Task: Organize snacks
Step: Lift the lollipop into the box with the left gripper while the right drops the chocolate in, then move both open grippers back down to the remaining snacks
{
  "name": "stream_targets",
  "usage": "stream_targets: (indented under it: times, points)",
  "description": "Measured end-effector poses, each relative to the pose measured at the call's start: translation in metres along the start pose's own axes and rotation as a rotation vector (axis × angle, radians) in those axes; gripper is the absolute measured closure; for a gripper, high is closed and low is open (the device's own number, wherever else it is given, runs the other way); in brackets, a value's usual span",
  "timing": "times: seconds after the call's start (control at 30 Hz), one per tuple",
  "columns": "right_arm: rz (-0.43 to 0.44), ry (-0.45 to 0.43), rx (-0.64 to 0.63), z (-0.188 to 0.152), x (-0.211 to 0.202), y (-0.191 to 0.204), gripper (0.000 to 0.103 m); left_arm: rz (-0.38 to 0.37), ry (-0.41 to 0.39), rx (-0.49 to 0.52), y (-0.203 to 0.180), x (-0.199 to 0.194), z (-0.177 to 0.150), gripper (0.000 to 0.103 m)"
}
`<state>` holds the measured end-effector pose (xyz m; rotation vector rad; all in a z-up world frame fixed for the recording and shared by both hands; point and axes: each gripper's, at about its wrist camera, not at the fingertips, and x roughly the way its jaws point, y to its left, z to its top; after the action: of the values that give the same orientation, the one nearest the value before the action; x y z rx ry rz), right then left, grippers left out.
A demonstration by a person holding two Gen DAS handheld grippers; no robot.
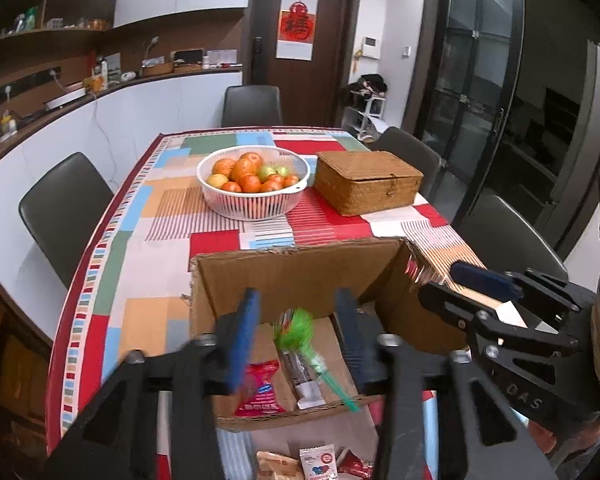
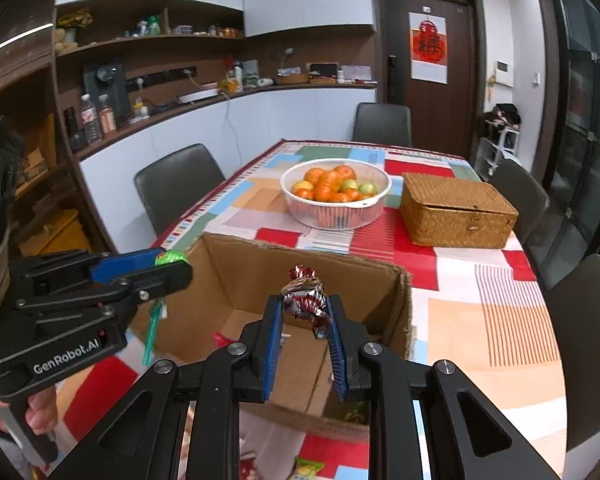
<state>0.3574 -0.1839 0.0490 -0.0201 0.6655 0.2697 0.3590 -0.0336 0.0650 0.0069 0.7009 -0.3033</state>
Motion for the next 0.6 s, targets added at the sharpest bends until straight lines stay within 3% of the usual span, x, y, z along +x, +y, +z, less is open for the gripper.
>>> stream_targets:
  times: [0.03, 0.13, 0.37, 0.6]
  points:
    - [-0.011, 0.005, 0.012, 0.000, 0.001, -0.001, 0.060, 0.007, -0.006, 0.010, -0.001, -0.002, -0.002, 0.057]
    - [-0.029, -0.014, 0.024, -0.004, -0.005, -0.002, 0.059, 0.025, -0.011, 0.040, -0.006, -0.010, -0.011, 0.051]
    - [-0.028, -0.044, 0.037, -0.025, -0.029, 0.001, 0.059, 0.021, -0.008, 0.057, -0.015, -0.029, -0.034, 0.051]
    - [-0.010, -0.014, 0.025, -0.053, -0.042, 0.007, 0.059, 0.022, 0.004, 0.052, -0.023, -0.045, -0.062, 0.046]
